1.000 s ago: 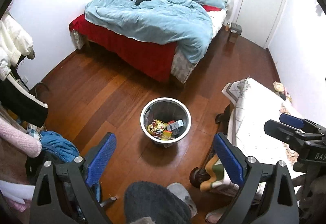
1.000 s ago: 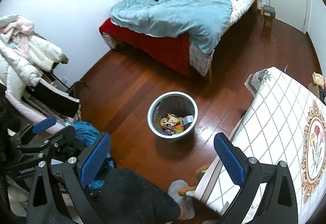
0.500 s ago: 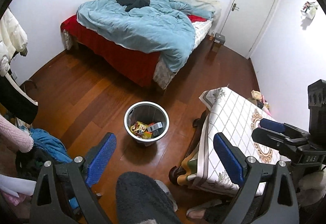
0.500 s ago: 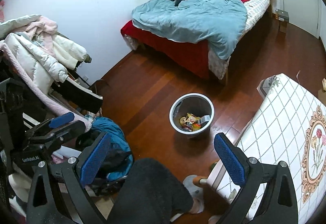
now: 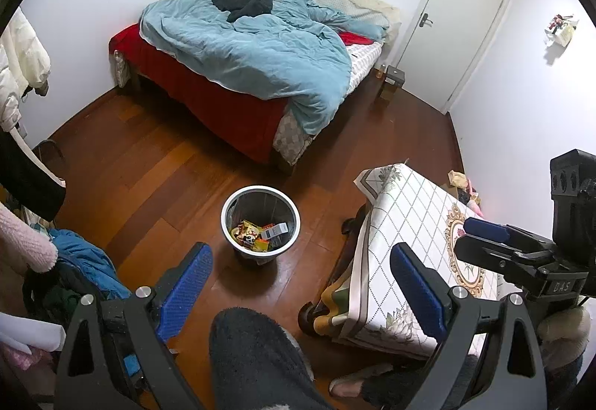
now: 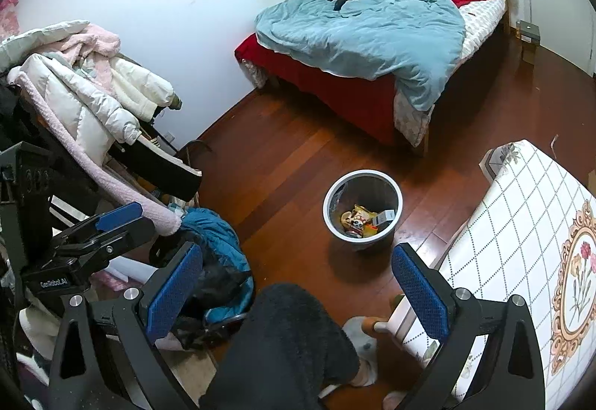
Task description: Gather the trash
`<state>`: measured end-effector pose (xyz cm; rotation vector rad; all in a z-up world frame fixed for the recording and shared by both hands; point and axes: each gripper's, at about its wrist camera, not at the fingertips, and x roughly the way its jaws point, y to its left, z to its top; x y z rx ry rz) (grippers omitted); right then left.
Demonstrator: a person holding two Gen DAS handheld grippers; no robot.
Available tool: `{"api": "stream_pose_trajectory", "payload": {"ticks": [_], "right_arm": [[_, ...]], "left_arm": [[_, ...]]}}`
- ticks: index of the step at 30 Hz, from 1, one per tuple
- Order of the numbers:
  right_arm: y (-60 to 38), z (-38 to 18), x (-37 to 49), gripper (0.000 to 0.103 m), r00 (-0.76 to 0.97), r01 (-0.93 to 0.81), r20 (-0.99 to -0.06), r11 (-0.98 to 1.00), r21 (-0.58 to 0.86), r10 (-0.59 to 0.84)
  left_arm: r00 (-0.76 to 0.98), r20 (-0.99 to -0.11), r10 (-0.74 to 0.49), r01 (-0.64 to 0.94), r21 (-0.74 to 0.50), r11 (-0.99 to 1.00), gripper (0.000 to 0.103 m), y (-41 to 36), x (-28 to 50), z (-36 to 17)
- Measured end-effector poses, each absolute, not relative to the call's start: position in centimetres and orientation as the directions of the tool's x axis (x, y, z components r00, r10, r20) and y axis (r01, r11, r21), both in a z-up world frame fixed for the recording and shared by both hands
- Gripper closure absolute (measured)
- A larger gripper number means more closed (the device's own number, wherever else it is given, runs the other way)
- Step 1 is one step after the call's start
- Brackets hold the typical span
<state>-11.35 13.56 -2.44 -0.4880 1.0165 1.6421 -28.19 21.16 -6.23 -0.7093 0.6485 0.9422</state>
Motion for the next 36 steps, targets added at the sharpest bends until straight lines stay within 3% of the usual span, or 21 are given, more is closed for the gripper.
{"api": "stream_pose_trajectory", "payload": {"ticks": [23,27,36], "right_arm": [[15.0,-2.3,-11.5,0.000,-0.317,-0.935,-0.769,-0.045,0.353,0.555],[15.0,-2.4,-11.4,0.000,-0.317,-0.934,-0.769,-0.040,0.356,0.554],[15.0,-3.0,-11.6,0.000,-0.321,-0.934,-0.775,-0.049,0.353,0.545]], "left_arm": [[0.447,-0.767,0.460,-0.875,-0.270,0.401,0.005,21.6,-27.3,-6.2],[0.445,-0.770,0.458,-0.875,-0.267,0.403,0.000,21.7,-27.3,-6.2],[0.440,-0.773,0.456,-0.879,-0.268,0.394,0.000,21.9,-27.4,-6.3]]}}
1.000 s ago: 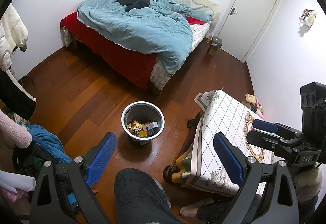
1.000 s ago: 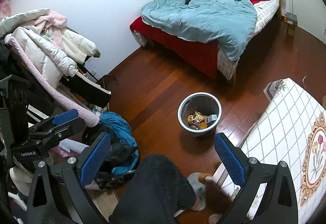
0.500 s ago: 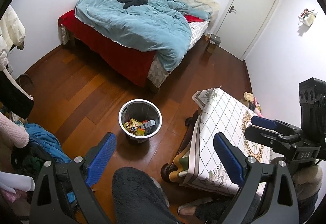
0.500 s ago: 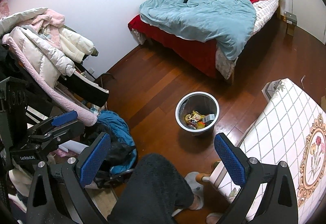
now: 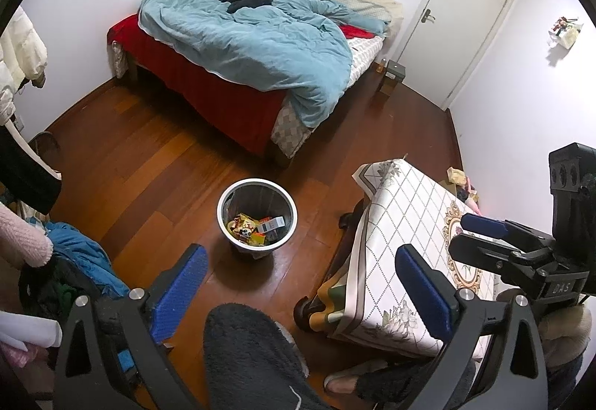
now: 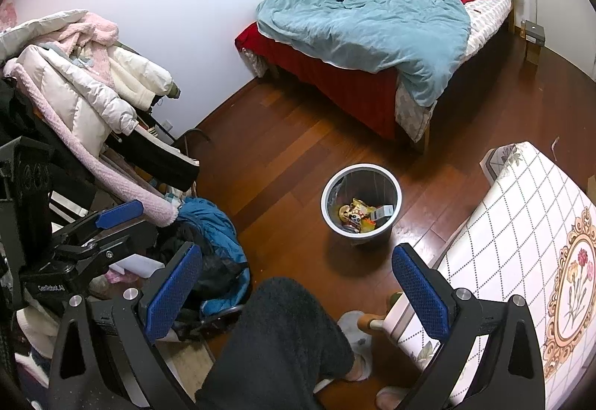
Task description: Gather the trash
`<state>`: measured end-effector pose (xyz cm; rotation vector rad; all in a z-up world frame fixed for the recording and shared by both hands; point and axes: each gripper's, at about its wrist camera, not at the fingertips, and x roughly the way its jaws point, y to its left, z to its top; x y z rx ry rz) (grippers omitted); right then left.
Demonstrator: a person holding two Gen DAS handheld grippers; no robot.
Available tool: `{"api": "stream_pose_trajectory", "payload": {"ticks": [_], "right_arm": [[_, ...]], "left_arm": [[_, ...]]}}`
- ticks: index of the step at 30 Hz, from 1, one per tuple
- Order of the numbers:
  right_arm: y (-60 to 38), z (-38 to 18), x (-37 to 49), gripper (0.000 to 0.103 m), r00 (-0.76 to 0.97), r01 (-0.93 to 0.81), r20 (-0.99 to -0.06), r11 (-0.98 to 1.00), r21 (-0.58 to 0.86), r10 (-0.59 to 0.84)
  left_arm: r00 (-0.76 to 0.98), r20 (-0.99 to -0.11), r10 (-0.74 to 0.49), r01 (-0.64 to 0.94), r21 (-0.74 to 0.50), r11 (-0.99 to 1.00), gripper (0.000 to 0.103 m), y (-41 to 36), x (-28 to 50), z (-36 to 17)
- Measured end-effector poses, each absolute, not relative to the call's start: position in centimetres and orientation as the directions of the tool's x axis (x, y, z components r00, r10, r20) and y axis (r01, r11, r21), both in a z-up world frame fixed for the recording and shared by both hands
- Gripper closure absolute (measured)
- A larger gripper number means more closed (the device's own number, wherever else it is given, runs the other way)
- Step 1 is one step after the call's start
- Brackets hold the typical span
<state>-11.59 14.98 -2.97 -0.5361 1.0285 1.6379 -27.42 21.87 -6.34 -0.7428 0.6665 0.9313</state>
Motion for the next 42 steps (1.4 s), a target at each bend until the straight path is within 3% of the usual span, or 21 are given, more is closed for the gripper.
{"api": "stream_pose_trajectory", "payload": {"ticks": [42], "right_arm": [[15.8,-3.2,-12.9,0.000,-0.337,-0.930,-0.779,-0.059,0.363,0.529]], "left_arm": [[0.468,-0.754,0.461,-0.868,-0.293,0.402,0.000,21.4,-27.9,-5.3]]}}
